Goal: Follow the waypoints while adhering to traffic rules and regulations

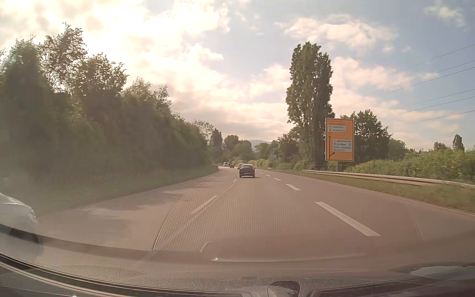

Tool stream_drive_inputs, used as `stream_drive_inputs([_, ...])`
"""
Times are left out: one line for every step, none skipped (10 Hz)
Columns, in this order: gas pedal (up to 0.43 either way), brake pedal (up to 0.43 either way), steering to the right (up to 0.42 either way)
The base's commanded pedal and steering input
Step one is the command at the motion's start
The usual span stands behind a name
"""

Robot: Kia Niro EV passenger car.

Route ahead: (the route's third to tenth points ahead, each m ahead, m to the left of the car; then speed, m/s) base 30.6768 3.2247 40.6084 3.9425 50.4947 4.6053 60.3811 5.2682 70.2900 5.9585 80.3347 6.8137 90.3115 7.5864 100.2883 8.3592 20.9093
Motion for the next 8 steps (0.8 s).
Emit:
stream_drive_inputs([0.150, 0.000, -0.006])
stream_drive_inputs([0.150, 0.000, -0.006])
stream_drive_inputs([0.150, 0.000, -0.006])
stream_drive_inputs([0.150, 0.000, -0.006])
stream_drive_inputs([0.150, 0.000, -0.006])
stream_drive_inputs([0.150, 0.000, -0.006])
stream_drive_inputs([0.150, 0.000, -0.006])
stream_drive_inputs([0.150, 0.000, -0.006])
